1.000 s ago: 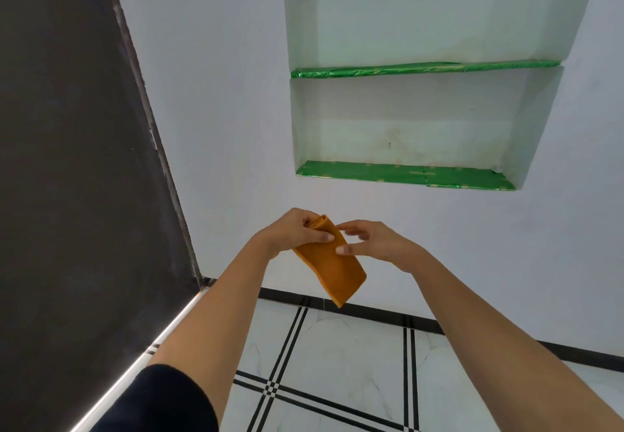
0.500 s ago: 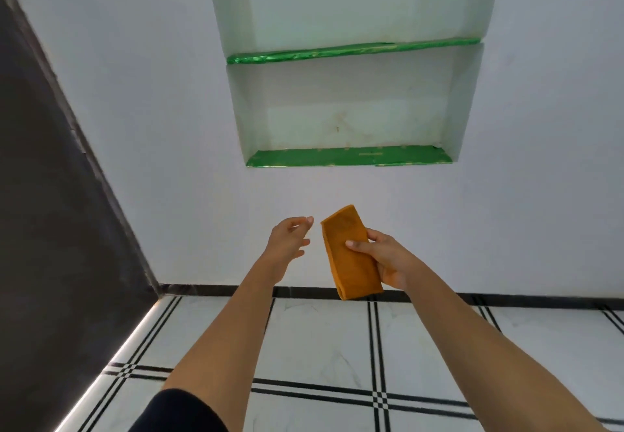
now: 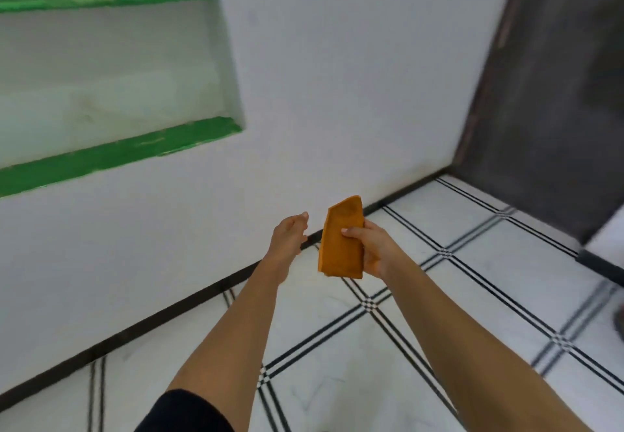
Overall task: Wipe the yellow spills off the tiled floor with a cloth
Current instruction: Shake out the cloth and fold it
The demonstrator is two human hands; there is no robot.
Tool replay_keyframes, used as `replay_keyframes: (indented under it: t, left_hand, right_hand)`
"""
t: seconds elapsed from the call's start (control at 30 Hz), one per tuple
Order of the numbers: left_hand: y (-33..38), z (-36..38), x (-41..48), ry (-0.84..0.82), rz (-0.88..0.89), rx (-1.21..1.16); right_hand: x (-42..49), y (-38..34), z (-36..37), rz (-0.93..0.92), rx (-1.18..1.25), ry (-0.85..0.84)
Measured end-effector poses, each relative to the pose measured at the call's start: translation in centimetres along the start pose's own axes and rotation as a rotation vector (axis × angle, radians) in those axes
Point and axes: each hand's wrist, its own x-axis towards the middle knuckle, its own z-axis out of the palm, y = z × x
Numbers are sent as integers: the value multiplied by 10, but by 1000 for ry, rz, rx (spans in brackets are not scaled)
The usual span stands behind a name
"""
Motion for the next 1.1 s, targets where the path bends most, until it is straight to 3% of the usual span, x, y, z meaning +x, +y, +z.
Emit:
replay_keyframes:
  t: [0.4,0.7,1.1]
  left_hand:
    - [58,291,141,-549,-101,13]
    - [80,515,166,-935,-126,182]
    - [104,814,156,-1209,-177,260]
  right_hand:
    - [54,-91,-238,-119,236,550]
    - [53,-126,-414,-195,467,896]
    - [48,-160,-684,-275,683,1034]
